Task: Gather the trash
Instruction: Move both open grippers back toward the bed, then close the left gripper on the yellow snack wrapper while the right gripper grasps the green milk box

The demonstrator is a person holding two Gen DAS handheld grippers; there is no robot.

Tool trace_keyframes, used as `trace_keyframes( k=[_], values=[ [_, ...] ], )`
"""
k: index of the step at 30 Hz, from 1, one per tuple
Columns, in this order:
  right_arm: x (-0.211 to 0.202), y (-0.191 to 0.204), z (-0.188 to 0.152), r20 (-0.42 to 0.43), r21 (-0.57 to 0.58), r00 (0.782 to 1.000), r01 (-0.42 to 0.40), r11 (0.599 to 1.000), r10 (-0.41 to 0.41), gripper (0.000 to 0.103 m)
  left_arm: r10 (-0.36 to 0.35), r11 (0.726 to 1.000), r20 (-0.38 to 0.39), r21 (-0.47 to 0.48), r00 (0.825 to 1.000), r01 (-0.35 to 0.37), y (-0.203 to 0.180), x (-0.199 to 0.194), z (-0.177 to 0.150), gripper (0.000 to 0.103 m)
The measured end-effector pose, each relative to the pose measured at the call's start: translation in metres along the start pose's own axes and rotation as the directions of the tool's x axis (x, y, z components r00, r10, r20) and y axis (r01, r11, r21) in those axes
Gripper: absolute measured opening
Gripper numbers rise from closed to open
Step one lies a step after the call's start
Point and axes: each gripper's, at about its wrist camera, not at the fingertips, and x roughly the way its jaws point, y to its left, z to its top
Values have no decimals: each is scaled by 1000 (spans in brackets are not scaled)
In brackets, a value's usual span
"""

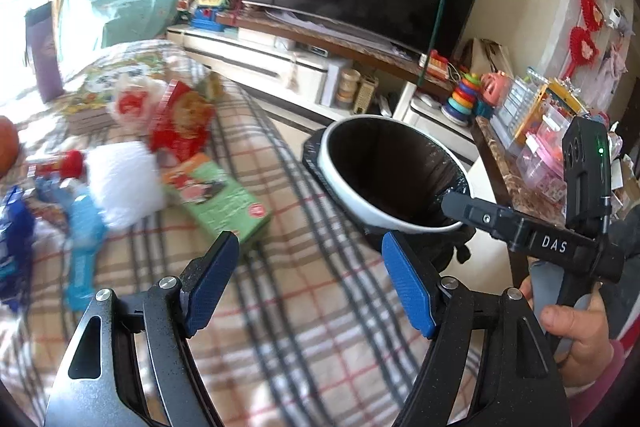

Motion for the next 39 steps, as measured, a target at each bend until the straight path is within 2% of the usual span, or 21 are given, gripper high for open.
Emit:
trace_keyframes(
  k=[7, 15, 25, 29, 39],
  values=[
    [0, 37, -14, 2, -45, 999, -45, 998, 45, 97, 56, 996, 32, -65, 998, -53, 35, -33, -18, 77],
    [16, 82, -27, -44, -132, 995, -94, 987, 89, 97, 94, 982, 50, -170, 994, -84, 81, -65, -34, 77],
    [32, 126, -41, -96, -214, 986, -152, 965, 134, 97, 156, 961, 46, -237, 987, -141, 118, -91, -58, 77],
    [40, 136, -44, -101, -245, 985, -161, 956, 140, 97, 137, 957, 20, -260, 990, -127, 125, -93, -71, 77],
    [58, 144, -41, -114, -296, 982, -176, 939, 148, 97, 123, 963, -52, -237, 991, -132, 115, -80, -92, 78]
  ],
)
